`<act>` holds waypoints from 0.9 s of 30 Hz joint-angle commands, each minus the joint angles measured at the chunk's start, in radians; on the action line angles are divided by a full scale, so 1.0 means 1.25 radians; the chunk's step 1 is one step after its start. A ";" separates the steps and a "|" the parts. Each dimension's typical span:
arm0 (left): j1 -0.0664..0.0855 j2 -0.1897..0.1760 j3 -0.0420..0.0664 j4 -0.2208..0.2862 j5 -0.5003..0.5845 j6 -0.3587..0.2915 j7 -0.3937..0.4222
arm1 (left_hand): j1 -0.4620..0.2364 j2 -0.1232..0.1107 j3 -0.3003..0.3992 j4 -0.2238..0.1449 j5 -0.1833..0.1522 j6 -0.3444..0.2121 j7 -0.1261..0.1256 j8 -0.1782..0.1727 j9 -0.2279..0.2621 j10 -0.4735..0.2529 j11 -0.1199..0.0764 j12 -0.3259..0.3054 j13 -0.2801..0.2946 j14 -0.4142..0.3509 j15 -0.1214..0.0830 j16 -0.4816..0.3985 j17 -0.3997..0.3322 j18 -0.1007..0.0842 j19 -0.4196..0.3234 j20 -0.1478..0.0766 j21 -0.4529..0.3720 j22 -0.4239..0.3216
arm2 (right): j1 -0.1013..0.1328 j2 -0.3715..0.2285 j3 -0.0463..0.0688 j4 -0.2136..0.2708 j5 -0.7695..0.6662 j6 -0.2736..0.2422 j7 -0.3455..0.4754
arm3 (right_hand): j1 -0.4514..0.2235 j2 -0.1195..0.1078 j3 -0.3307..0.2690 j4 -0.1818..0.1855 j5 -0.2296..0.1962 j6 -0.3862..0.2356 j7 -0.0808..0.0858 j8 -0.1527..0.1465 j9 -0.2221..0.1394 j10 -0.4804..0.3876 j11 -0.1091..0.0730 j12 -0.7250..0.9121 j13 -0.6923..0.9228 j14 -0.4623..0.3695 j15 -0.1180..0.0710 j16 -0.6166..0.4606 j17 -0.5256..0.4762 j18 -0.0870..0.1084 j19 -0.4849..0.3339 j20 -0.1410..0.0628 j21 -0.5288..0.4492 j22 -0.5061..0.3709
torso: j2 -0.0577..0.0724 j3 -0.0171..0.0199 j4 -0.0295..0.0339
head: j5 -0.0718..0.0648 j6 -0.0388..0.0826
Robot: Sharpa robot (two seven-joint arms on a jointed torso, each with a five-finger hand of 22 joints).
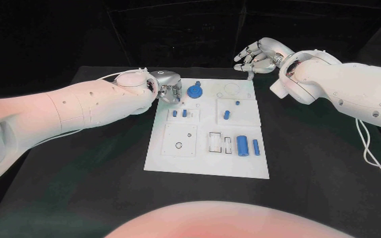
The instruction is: Assemble the parts on the task board
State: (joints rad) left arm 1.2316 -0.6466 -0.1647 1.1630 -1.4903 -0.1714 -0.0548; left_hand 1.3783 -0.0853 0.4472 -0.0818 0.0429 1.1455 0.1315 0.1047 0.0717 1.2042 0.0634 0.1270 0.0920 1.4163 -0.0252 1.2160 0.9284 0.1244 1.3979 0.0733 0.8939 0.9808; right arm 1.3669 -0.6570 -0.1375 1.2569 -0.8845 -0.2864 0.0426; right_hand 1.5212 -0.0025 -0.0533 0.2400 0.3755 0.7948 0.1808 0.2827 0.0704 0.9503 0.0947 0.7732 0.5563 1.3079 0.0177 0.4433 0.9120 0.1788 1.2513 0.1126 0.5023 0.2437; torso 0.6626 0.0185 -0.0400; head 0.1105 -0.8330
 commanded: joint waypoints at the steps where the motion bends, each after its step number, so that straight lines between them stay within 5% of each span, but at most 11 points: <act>1: -0.020 0.000 -0.012 -0.001 -0.017 0.046 -0.007 | 0.027 0.015 0.027 -0.014 0.004 0.014 0.003 0.003 0.003 0.017 0.000 -0.004 -0.001 0.008 0.001 0.005 0.000 0.005 0.007 0.000 0.011 0.010 | 0.002 0.001 0.000 0.000 0.002 0.004 0.005 | 0.003 0.008 -0.003 0.002 0.003 -0.004 0.000 0.002 -0.001 -0.004 -0.002 0.003 -0.001 0.000 -0.003 0.004 -0.001 0.002 0.008 0.000 -0.004 0.000 | 0.001 0.0002 -0.0003 | 0.000 0.000; 20: -0.019 -0.029 -0.011 0.028 -0.018 -0.031 0.036 | 0.008 0.018 0.075 -0.029 0.005 0.045 -0.003 0.006 0.007 0.064 -0.007 -0.021 -0.005 0.020 -0.004 0.006 0.004 -0.001 0.019 -0.004 0.051 0.048 | 0.001 -0.001 0.000 0.002 0.002 0.002 0.006 | 0.004 0.009 -0.004 0.003 0.003 -0.004 0.000 0.003 -0.001 -0.005 -0.002 0.004 -0.002 0.000 -0.003 0.005 -0.001 0.002 0.008 0.000 -0.005 0.000 | -0.001 0.0005 0.0007 | 0.001 0.001; 27: -0.008 -0.050 -0.010 0.052 -0.006 -0.072 0.045 | 0.005 0.016 0.082 -0.031 0.005 0.048 -0.004 0.005 0.007 0.070 -0.008 -0.023 -0.005 0.022 -0.006 0.008 0.007 -0.002 0.020 -0.006 0.055 0.051 | 0.001 -0.001 0.000 0.002 0.002 0.000 0.007 | 0.004 0.009 -0.004 0.003 0.003 -0.004 0.000 0.003 -0.001 -0.005 -0.002 0.004 -0.002 0.000 -0.003 0.005 -0.001 0.002 0.008 0.000 -0.005 0.000 | 0.000 0.0007 0.0002 | 0.003 0.004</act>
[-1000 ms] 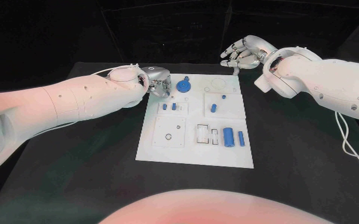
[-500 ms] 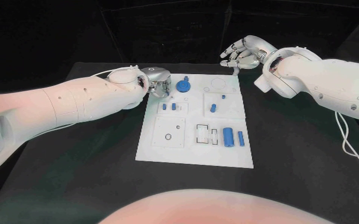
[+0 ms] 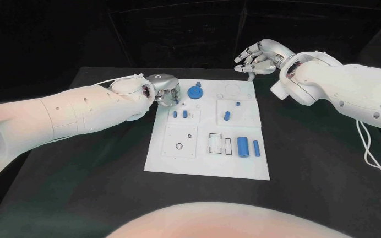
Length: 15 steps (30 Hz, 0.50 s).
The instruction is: Assemble the parts on the task board
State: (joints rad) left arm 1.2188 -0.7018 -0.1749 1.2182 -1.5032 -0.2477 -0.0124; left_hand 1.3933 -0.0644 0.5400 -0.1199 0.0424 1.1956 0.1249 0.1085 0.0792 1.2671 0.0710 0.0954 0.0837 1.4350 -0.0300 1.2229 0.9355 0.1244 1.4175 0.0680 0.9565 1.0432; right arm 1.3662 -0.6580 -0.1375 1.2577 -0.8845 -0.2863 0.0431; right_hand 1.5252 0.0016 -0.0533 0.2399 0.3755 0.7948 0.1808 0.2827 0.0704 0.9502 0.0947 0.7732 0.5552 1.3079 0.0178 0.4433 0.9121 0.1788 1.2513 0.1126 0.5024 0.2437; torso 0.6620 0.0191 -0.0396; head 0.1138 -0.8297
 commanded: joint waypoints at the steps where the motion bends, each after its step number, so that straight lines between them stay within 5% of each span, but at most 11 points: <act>1: 0.003 -0.007 -0.001 0.010 0.005 -0.012 0.011 | -0.008 0.000 0.008 0.000 0.005 0.008 0.001 0.002 0.001 0.020 -0.015 0.002 0.001 0.007 -0.002 0.002 0.001 -0.002 0.004 -0.001 0.005 0.002 | 0.002 0.000 0.000 0.001 0.002 0.000 0.006 | 0.001 0.006 -0.004 0.003 0.003 -0.004 0.000 0.003 -0.001 -0.005 -0.002 0.004 -0.001 0.000 -0.003 0.005 -0.001 0.002 0.008 0.000 -0.005 0.000 | 0.000 0.0003 -0.0002 | 0.001 0.001; 15: 0.019 -0.035 0.019 0.052 0.033 0.003 0.006 | -0.013 -0.004 0.013 -0.001 0.005 0.009 0.001 0.001 0.002 0.022 -0.015 -0.002 0.001 0.005 -0.002 -0.003 -0.008 -0.002 0.003 -0.002 0.003 0.001 | 0.002 -0.001 0.000 0.001 0.002 -0.002 0.007 | 0.001 0.006 -0.004 0.003 0.003 -0.004 0.000 0.003 -0.001 -0.005 -0.002 0.004 -0.001 0.000 -0.003 0.005 -0.001 0.002 0.008 0.000 -0.005 0.000 | 0.001 0.0000 0.0003 | 0.003 0.004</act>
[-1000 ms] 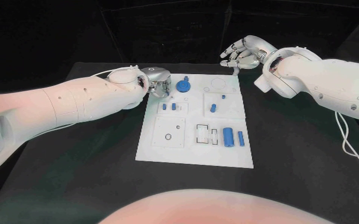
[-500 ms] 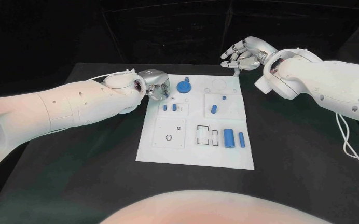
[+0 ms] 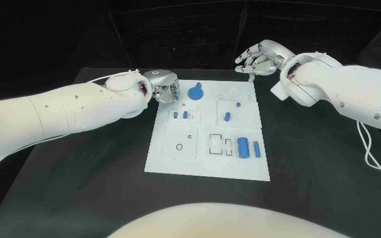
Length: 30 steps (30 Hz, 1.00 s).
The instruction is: Assemble the parts on the task board
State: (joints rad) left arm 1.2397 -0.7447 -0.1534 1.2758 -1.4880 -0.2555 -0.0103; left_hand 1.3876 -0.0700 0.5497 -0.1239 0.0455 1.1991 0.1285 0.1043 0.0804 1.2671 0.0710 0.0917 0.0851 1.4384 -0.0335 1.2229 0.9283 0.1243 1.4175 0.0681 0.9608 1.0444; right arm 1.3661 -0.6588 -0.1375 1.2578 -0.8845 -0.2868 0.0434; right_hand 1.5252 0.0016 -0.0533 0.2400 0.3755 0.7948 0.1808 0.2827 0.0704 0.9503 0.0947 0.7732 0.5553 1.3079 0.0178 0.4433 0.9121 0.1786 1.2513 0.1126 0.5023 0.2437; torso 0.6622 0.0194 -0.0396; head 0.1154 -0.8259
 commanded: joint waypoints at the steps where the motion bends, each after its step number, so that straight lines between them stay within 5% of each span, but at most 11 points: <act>1: 0.003 -0.001 0.002 0.008 0.024 0.011 0.004 | -0.008 0.001 0.006 0.002 0.002 0.006 -0.002 0.004 0.001 0.022 -0.015 0.001 -0.001 0.002 0.000 -0.004 -0.003 -0.001 0.003 -0.002 -0.001 -0.001 | 0.002 0.000 0.000 0.001 0.002 -0.002 0.007 | 0.001 0.006 -0.004 0.003 0.003 -0.004 0.000 0.003 -0.001 -0.005 -0.002 0.004 -0.001 0.000 -0.003 0.005 -0.001 0.003 0.008 0.000 -0.005 0.000 | 0.001 -0.0005 0.0002 | 0.002 0.001; 30: 0.003 0.029 0.001 0.003 0.034 0.042 0.002 | -0.014 -0.001 0.012 0.001 0.002 0.004 -0.001 0.002 0.000 0.022 -0.014 -0.005 -0.002 0.001 0.001 -0.004 0.000 -0.001 0.001 -0.002 -0.004 -0.002 | 0.002 0.000 0.000 0.002 0.002 -0.001 0.006 | 0.001 0.006 -0.004 0.003 0.003 -0.004 0.000 0.003 -0.001 -0.005 -0.002 0.004 -0.001 0.000 -0.003 0.005 -0.001 0.003 0.008 0.000 -0.005 0.000 | 0.001 -0.0005 -0.0006 | 0.000 -0.001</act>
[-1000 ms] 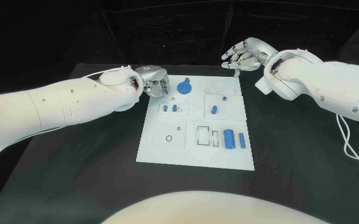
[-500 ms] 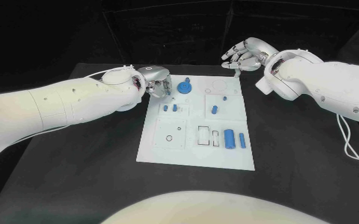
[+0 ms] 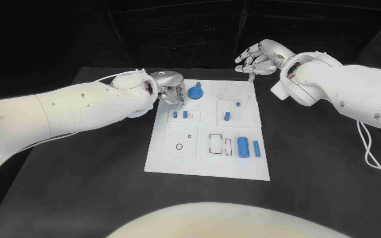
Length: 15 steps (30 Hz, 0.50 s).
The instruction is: Assemble the parts on the task board
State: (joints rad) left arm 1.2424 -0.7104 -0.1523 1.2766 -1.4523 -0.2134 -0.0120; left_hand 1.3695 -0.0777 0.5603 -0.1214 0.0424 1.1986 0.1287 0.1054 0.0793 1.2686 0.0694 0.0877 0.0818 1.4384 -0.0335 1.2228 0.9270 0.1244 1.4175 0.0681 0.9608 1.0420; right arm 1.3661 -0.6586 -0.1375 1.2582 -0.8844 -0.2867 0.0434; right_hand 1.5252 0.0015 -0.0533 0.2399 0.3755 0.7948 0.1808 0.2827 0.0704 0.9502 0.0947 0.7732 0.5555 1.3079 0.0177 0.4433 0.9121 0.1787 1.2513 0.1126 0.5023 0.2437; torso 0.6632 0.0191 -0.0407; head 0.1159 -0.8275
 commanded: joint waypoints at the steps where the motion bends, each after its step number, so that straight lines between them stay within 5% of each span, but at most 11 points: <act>1: 0.001 0.002 0.000 0.002 0.005 0.008 0.004 | 0.000 0.005 0.004 -0.001 0.005 0.005 -0.001 0.001 0.001 0.020 -0.012 -0.002 0.001 0.002 0.001 -0.004 0.001 -0.001 0.001 -0.002 -0.004 0.000 | 0.002 0.000 0.000 0.002 0.002 -0.001 0.006 | 0.001 0.006 -0.004 0.003 0.003 -0.004 0.000 0.003 -0.001 -0.005 -0.002 0.004 -0.001 0.000 -0.003 0.005 -0.001 0.003 0.008 0.000 -0.005 0.000 | 0.000 -0.0002 0.0003 | 0.000 0.000; 15: 0.001 -0.001 0.000 0.011 0.029 -0.017 0.022 | 0.000 0.005 0.005 -0.001 0.005 0.005 -0.001 0.001 0.001 0.021 -0.012 -0.002 0.001 0.002 0.001 -0.004 0.001 -0.001 0.001 -0.002 -0.004 0.000 | 0.002 0.001 0.000 0.001 0.002 0.000 0.006 | 0.001 0.006 -0.004 0.003 0.003 -0.004 0.000 0.003 -0.001 -0.005 -0.002 0.004 -0.001 0.000 -0.003 0.005 -0.001 0.003 0.008 0.000 -0.005 0.000 | 0.000 -0.0005 0.0010 | -0.001 0.000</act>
State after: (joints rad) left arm 1.2420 -0.7120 -0.1525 1.2864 -1.4419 -0.2124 -0.0078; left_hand 1.3695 -0.0778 0.5603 -0.1212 0.0454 1.1973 0.1297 0.1009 0.0802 1.2723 0.0730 0.0841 0.0821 1.4384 -0.0335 1.2228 0.9277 0.1244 1.4175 0.0681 0.9607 1.0420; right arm 1.3661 -0.6585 -0.1375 1.2581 -0.8844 -0.2867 0.0433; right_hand 1.5252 0.0015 -0.0533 0.2399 0.3755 0.7948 0.1808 0.2827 0.0704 0.9502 0.0947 0.7732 0.5555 1.3079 0.0178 0.4433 0.9121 0.1787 1.2513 0.1126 0.5023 0.2437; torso 0.6630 0.0189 -0.0399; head 0.1150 -0.8274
